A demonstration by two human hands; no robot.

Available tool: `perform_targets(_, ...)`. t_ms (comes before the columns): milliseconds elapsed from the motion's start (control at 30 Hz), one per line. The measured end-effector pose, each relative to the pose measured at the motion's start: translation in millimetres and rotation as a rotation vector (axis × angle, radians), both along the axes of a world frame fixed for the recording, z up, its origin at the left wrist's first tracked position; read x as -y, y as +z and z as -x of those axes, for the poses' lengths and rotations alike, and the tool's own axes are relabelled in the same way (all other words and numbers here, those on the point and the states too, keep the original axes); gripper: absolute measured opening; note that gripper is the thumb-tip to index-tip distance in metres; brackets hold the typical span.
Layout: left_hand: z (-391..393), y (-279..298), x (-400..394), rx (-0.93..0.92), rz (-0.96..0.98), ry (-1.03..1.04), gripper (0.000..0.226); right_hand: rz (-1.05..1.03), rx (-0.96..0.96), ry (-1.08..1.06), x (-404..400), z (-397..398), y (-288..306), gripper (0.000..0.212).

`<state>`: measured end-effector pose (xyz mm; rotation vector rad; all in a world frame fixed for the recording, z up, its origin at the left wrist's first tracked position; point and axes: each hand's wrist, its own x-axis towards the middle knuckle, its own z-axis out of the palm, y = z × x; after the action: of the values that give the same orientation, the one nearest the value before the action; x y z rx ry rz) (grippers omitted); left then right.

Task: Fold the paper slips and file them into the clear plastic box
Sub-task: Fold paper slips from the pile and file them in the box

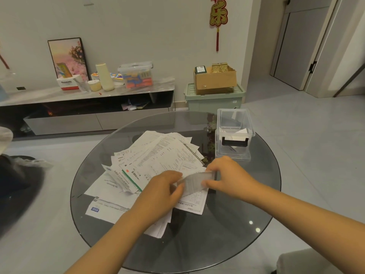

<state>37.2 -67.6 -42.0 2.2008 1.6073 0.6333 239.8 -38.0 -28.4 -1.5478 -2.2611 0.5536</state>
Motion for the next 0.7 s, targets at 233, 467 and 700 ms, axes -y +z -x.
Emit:
perform_targets(233,-7.5,-2.5,-7.3,-0.074,0.076,0.016,0.07,0.083,-0.087,-0.104,-13.2,11.4,-17.4,0.028)
perform_targets(467,1.6,-5.7,-15.9,-0.27,0.025,-0.05,0.039,-0.12,0.047,-0.069,-13.1,13.8,-21.2,0.051)
perform_targets(700,4.8,-1.8,-11.1,-0.245,0.091,-0.09,0.042,-0.267,0.223,0.106,12.4,20.7,-19.1,0.032)
